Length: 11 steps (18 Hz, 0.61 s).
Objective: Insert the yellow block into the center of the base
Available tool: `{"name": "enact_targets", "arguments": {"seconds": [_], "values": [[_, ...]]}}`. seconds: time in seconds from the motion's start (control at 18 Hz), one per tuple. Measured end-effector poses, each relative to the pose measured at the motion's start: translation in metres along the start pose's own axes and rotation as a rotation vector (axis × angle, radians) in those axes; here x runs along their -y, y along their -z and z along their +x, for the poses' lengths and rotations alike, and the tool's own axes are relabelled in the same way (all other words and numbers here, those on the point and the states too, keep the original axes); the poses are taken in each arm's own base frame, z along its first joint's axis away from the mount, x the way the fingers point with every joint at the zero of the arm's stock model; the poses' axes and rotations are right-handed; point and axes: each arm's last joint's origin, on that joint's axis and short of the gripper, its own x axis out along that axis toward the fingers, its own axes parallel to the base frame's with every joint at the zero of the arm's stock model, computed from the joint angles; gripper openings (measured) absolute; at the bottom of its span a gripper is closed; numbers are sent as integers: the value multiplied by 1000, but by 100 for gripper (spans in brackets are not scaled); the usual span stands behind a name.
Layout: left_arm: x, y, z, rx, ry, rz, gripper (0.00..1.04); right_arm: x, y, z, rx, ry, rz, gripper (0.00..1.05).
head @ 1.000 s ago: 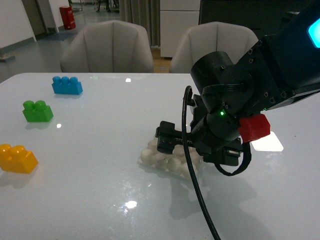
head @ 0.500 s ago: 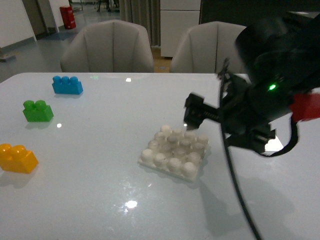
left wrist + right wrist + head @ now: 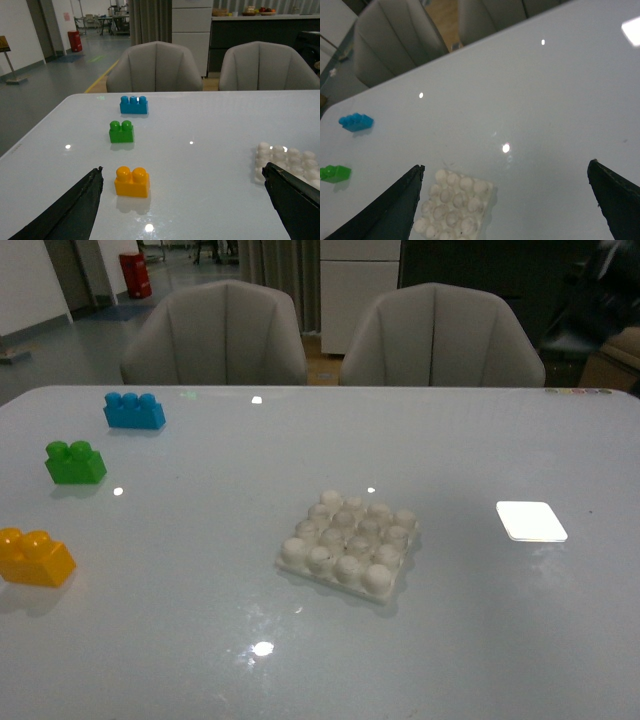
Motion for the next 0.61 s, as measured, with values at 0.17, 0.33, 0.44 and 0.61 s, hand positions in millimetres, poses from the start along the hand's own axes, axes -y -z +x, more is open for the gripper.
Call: {"name": "enact_targets", "arguments": {"seconds": [0.17, 0.33, 0.44, 0.61], "values": [[0, 0, 0, 0, 0, 0, 98, -11, -7, -80, 212, 2, -122, 98], [0, 0, 0, 0, 0, 0, 98, -12, 8, -139, 475, 30, -297, 78], [0, 0, 0, 0, 0, 0, 98, -9, 23, -152, 470, 44, -352, 69], [0, 0, 0, 0, 0, 0, 98, 10, 73, -183, 445, 65, -430, 30]]}}
